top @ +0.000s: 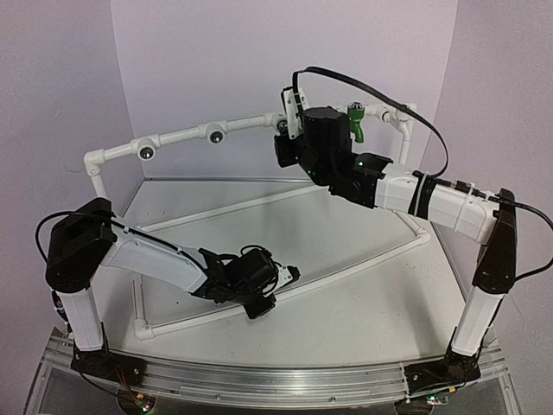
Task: Install the water faucets
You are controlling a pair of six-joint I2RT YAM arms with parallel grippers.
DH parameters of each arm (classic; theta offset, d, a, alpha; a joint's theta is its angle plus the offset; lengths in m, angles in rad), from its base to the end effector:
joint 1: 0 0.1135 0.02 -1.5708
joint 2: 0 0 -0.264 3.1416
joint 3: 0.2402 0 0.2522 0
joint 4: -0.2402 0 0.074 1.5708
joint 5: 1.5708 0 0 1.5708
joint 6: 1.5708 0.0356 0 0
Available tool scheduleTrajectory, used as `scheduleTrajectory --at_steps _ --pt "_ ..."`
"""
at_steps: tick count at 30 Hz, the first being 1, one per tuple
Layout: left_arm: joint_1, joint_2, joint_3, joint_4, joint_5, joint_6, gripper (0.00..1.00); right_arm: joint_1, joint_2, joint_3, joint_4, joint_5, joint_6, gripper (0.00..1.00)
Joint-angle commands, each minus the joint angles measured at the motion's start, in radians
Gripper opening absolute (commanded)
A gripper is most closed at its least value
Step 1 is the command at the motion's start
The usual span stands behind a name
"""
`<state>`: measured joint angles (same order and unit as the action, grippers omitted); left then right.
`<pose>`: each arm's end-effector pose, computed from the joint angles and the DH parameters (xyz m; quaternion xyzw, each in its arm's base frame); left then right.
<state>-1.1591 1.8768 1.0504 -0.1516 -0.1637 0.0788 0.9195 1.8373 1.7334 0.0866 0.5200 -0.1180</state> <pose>0.1536 -0.3373 0.1352 0.5336 0.7902 -0.0826 0.2899 0.2834 0.3426 0.4006 -0.1852 0.6879 0.0954 0.6953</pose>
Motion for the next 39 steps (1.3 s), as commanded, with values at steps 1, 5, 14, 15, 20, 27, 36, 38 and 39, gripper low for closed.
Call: scheduleTrajectory --at_steps 1,5,14,15,20,27,36,38,39 --pt "-0.058 0.048 -0.045 -0.072 0.131 -0.017 0.00 -0.122 0.007 -0.010 0.137 -0.021 0.199 0.00" --pt "-0.060 0.046 -0.049 -0.072 0.130 -0.019 0.00 -0.143 0.006 -0.033 0.145 -0.049 0.297 0.00" --pt "-0.063 0.047 -0.048 -0.072 0.125 -0.022 0.00 -0.154 0.016 -0.080 0.201 -0.057 0.462 0.00" --pt "-0.063 0.046 -0.048 -0.072 0.125 -0.022 0.00 -0.154 0.016 -0.092 0.213 -0.052 0.483 0.00" --pt "-0.064 0.045 -0.049 -0.072 0.122 -0.023 0.00 -0.167 0.015 -0.123 0.237 -0.047 0.593 0.00" --pt "-0.064 0.045 -0.048 -0.072 0.122 -0.020 0.00 -0.177 0.021 -0.164 0.273 -0.051 0.795 0.00" --pt "-0.066 0.042 -0.051 -0.072 0.121 -0.021 0.00 -0.188 0.033 -0.222 0.359 -0.062 1.006 0.00" --pt "-0.065 0.041 -0.052 -0.072 0.121 -0.020 0.00 -0.189 0.040 -0.231 0.371 -0.058 1.046 0.00" --pt "-0.065 0.042 -0.054 -0.072 0.122 -0.021 0.00 -0.189 0.043 -0.236 0.375 -0.057 1.071 0.00"
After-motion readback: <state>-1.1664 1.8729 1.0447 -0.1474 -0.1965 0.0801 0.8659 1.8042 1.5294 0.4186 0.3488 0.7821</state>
